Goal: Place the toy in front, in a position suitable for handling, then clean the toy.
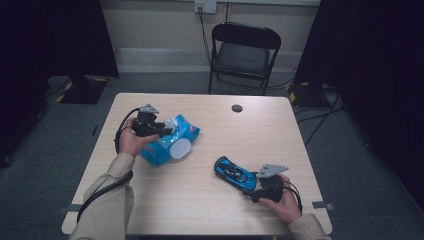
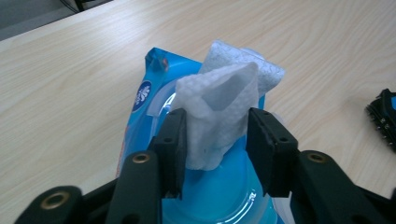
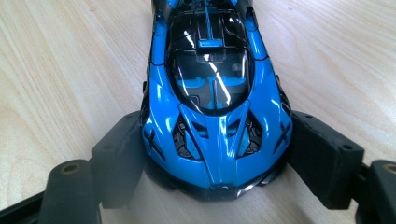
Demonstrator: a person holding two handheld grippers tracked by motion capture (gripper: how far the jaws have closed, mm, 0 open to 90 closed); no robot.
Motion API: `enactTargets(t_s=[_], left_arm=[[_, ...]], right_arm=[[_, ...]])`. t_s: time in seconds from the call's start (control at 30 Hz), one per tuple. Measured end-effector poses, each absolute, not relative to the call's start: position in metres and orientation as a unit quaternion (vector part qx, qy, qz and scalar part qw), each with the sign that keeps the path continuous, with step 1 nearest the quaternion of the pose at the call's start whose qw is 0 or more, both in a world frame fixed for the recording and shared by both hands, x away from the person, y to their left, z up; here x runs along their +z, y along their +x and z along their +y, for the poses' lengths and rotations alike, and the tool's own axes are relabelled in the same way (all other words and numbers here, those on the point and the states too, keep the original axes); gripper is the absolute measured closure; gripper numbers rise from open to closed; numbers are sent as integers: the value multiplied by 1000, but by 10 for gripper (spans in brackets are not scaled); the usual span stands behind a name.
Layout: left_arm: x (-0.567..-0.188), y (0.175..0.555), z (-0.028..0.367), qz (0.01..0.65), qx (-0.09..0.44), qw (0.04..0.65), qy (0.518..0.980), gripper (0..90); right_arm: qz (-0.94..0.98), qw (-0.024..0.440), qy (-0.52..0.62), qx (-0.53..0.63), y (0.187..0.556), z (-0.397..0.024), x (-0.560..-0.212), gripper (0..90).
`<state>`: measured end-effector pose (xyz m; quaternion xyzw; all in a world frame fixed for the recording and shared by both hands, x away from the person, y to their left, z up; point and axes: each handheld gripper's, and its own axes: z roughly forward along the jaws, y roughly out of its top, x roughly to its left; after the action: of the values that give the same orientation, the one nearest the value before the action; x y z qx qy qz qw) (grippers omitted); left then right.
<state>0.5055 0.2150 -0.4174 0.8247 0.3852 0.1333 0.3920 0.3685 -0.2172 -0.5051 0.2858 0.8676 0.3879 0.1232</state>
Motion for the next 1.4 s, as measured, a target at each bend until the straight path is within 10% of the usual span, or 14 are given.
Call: enactTargets(t_s=[0.5, 1.4], left_arm=[[-413, 507, 213, 412, 98, 379, 823, 863], [-375, 503, 213, 425, 104, 379, 815, 899]], right_arm=[[868, 123, 286, 388, 369, -217, -505, 234], [868, 123, 286, 388, 369, -217, -505, 234]])
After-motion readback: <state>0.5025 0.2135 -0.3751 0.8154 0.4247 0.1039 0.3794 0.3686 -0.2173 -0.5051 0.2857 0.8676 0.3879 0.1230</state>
